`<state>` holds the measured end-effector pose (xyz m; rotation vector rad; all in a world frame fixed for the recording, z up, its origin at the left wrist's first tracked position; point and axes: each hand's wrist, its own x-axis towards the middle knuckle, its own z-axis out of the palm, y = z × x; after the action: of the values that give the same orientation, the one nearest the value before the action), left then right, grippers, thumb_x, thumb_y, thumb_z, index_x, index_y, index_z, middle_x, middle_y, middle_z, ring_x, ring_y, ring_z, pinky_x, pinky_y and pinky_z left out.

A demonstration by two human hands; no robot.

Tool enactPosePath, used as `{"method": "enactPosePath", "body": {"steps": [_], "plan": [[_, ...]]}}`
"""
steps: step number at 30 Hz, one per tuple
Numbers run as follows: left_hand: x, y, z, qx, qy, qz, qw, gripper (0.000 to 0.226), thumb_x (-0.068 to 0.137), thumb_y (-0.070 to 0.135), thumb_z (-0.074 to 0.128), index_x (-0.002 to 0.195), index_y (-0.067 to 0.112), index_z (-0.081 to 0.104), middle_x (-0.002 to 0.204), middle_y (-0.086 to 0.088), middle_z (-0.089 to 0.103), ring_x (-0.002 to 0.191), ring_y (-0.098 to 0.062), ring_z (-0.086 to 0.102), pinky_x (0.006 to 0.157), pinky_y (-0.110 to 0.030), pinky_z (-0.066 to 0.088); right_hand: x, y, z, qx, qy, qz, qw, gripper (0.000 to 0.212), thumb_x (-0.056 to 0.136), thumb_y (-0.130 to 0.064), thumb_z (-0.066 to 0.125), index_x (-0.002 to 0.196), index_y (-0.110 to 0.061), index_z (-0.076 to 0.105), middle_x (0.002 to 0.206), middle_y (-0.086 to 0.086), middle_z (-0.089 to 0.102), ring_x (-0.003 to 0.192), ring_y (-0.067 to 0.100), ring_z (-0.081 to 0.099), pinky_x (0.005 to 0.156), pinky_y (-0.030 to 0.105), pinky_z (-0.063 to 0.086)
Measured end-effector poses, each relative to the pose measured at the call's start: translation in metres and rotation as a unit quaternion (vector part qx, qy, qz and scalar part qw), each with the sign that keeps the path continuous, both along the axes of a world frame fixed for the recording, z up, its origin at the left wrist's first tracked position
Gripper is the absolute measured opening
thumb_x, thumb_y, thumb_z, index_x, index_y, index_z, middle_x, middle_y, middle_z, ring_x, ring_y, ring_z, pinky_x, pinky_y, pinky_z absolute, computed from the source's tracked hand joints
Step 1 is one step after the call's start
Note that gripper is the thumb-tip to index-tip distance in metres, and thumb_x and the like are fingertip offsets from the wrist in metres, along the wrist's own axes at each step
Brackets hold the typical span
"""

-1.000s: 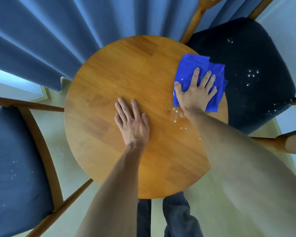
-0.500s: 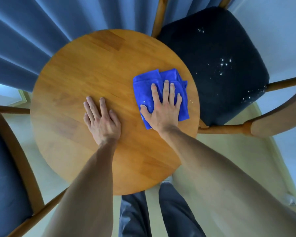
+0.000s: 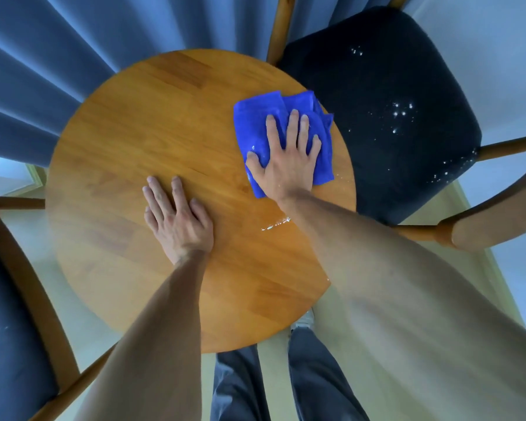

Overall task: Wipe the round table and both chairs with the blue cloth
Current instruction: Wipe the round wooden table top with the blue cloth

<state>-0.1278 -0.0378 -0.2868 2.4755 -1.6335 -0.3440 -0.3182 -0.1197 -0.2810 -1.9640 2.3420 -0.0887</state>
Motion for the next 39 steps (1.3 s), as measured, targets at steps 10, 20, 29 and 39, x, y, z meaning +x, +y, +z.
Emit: {"method": "enactPosePath", "body": {"steps": [10,20,29,39], "plan": [[0.001,-0.001,-0.002,-0.011,0.009,0.018,1.000,0.057,0.092,0.037,0.041,0.146,0.021,0.036,0.162,-0.008,0.017,0.149,-0.026,0.014,0.113,-0.045,0.022,0.005,-0.037,-0.002,-0.027,-0.027,-0.150,0.988,0.074,0.088,-0.065,0.032,0.152,-0.028,0.035,0.161,0.013,0.026,0.150,0.034,0.018,0.115,0.058,0.016],[-0.003,0.001,0.000,-0.015,-0.002,0.013,1.000,0.058,0.092,0.036,0.038,0.147,0.019,0.035,0.162,-0.011,0.017,0.149,-0.026,0.013,0.113,-0.046,0.021,-0.047,0.029,-0.002,-0.006,-0.012,-0.256,0.967,0.073,0.090,-0.065,0.030,0.154,-0.029,0.030,0.160,0.016,0.026,0.148,0.037,0.021,0.113,0.059,0.019],[-0.001,-0.001,-0.002,-0.010,-0.003,0.016,1.000,0.057,0.093,0.037,0.033,0.147,0.018,0.034,0.162,-0.012,0.016,0.149,-0.027,0.013,0.113,-0.047,0.021,-0.043,0.042,0.004,0.011,-0.010,-0.270,0.963,0.073,0.092,-0.064,0.027,0.154,-0.026,0.028,0.158,0.019,0.028,0.145,0.039,0.024,0.113,0.060,0.018],[-0.001,0.002,0.005,0.016,0.015,-0.001,1.000,0.059,0.094,0.036,0.028,0.149,0.017,0.032,0.162,-0.013,0.012,0.149,-0.029,0.011,0.113,-0.046,0.018,-0.016,0.106,0.000,-0.005,-0.021,-0.391,0.920,0.073,0.091,-0.064,0.029,0.154,-0.027,0.028,0.159,0.018,0.027,0.146,0.038,0.024,0.113,0.061,0.018]]}}
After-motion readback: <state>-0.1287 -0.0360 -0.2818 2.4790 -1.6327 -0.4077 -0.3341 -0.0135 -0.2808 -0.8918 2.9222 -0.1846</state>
